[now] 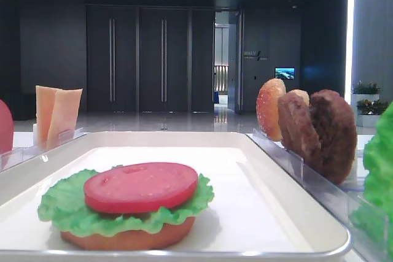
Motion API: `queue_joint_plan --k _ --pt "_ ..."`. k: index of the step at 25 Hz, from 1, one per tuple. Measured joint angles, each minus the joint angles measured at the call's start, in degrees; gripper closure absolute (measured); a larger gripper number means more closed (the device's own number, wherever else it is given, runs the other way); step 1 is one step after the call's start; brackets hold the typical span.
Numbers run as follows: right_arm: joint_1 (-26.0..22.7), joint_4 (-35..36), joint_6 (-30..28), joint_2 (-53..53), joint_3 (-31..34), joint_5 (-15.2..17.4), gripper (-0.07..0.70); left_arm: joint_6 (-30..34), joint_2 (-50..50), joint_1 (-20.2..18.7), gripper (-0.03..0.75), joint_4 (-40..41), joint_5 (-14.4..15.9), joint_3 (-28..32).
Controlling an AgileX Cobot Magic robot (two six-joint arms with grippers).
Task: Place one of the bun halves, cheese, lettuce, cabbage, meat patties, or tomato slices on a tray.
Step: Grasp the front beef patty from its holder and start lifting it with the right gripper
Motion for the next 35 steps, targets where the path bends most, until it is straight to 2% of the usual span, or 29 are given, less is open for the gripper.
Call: queue_joint_plan --k 7,12,20,24,31,35 --pt "0.0 1.38 0.85 14.03 -4.89 1.06 0.145 0.0 0.0 0.0 0.024 0.0 0.0 0.0" --pt "0.0 2.47 1.65 27.22 -11.8 2.81 0.145 0.0 0.0 0.0 0.024 0.0 0.0 0.0" --pt "0.0 2.47 1.83 47.88 -23.6 2.78 0.145 0.0 0.0 0.0 0.024 0.0 0.0 0.0" --pt "0.0 2.42 1.83 52.15 -27.09 2.78 0.145 0.0 0.0 0.0 0.024 0.0 0.0 0.0" --pt "0.0 2.42 2.02 52.88 -27.4 2.84 0.145 0.0 0.0 0.0 0.024 0.04 0.0 0.0" --pt "0.0 3.26 4.0 53.25 -27.57 3.03 0.145 0.0 0.0 0.0 0.024 0.04 0.0 0.0"
